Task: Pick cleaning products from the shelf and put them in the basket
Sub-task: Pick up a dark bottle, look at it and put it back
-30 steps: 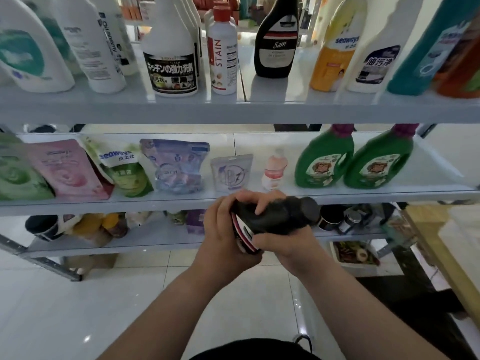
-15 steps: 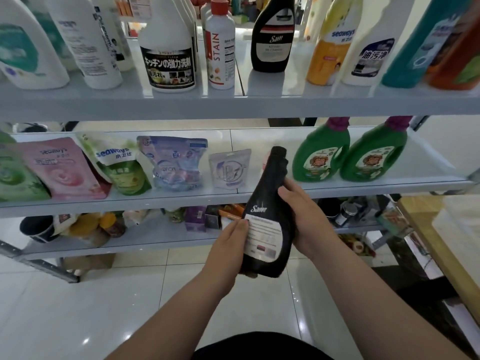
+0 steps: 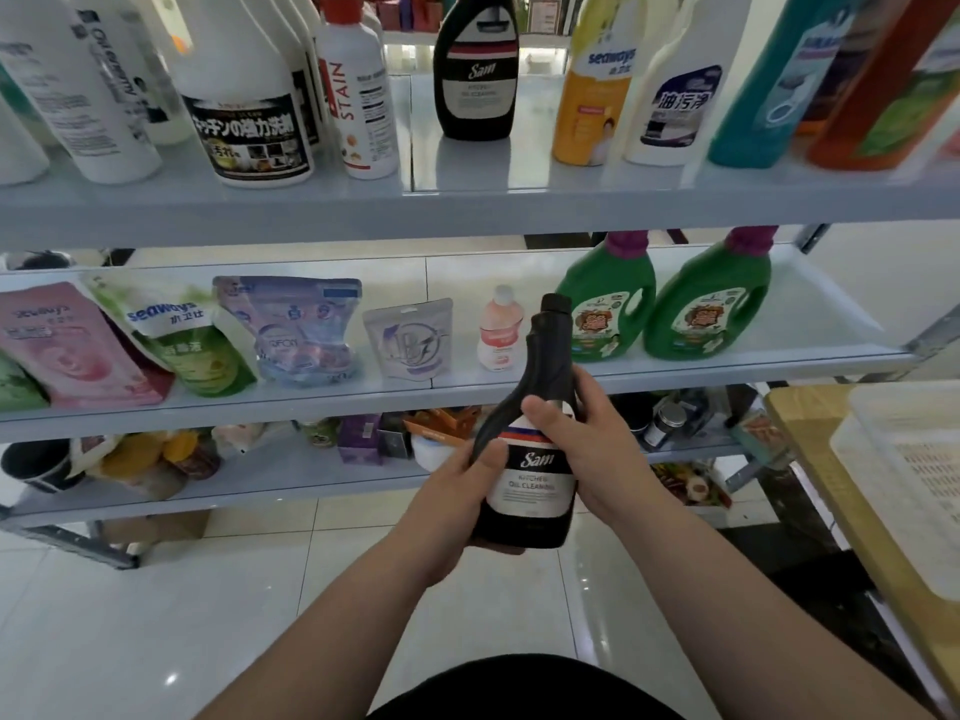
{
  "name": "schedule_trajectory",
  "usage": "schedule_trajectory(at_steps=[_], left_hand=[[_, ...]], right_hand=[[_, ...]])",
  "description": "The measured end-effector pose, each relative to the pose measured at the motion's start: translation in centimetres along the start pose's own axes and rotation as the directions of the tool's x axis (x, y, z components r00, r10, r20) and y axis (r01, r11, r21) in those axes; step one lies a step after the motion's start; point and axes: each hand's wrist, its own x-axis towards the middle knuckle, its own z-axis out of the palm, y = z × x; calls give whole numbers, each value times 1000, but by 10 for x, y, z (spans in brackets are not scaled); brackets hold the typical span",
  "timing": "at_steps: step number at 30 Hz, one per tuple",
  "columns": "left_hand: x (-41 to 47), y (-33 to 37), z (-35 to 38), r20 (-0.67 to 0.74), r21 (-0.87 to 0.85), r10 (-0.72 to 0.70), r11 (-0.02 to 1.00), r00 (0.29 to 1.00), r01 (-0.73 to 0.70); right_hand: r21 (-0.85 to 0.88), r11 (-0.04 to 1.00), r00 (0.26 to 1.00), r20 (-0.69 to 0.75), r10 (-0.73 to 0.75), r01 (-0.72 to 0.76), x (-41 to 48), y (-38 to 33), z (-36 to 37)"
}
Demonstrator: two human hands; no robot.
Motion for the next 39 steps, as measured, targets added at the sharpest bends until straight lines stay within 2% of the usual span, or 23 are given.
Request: schedule_trajectory(at_steps=[2, 4, 7, 9, 10, 12, 14, 17, 19, 21, 23, 25, 27, 29, 32, 34, 35, 37, 39], left_hand=[[5, -3, 15, -117, 4, 37, 999, 992, -37], [10, -5, 26, -124, -209, -64, 977, 990, 37], [18, -11, 36, 33, -440, -230, 871, 973, 220], [25, -14, 41, 119, -481, -229, 838, 966, 258], [28, -15, 43, 120, -470, -221, 846, 968, 251], [33, -16, 46, 62, -400, -178, 897, 982, 188], [38, -18, 48, 4, -282, -71, 957, 997, 69], [47, -18, 53, -100, 1, 112, 994, 989, -113], [55, -20, 54, -205, 269, 255, 943, 945, -196], [57, -22, 48, -320, 502, 379, 845, 868, -184], [58, -29, 35, -347, 608, 499, 764, 794, -215], [56, -35, 23, -344, 696, 588, 683, 732, -222], [53, -37, 11, -333, 761, 639, 617, 693, -203], [50, -35, 0, -303, 817, 645, 555, 702, -157], [42, -33, -10, -256, 882, 635, 462, 729, -93], [36, -31, -16, -216, 905, 623, 416, 752, -85], [33, -30, -20, -188, 905, 600, 413, 777, -100], [26, -24, -31, -126, 875, 509, 462, 851, -147], [19, -20, -48, -47, 804, 383, 562, 922, -193]], right_hand=[[41, 999, 999, 25, 26, -27, 3, -3, -10], [135, 987, 994, 71, 81, -90, 7, -6, -19], [139, 983, 989, 108, 104, -118, 14, -8, -32], [122, 986, 989, 102, 103, -116, 18, -10, -39], [113, 987, 989, 107, 104, -116, 20, -11, -42], [76, 991, 986, 135, 102, -113, 25, -13, -49], [0, 995, 982, 161, 97, -98, 28, -15, -55], [-127, 991, 971, 228, 70, -42, 31, -16, -63], [-218, 976, 955, 290, 58, 7, 30, -20, -69], [-336, 940, 942, 328, 66, 52, 29, -27, -76], [-413, 904, 944, 328, 34, 111, 27, -34, -83], [-463, 860, 945, 321, -63, 214, 26, -41, -88], [-517, 801, 933, 333, -136, 301, 24, -47, -85], [-610, 705, 926, 321, -199, 363, 24, -47, -78], [-830, 357, 886, 310, -344, 429, 29, -42, -69], [-898, 147, 873, 345, -346, 414, 33, -40, -64], [-903, 75, 862, 375, -341, 422, 34, -40, -62], [-865, 31, 816, 458, -353, 500, 33, -43, -56], [-750, 13, 688, 598, -411, 661, 26, -48, -46]])
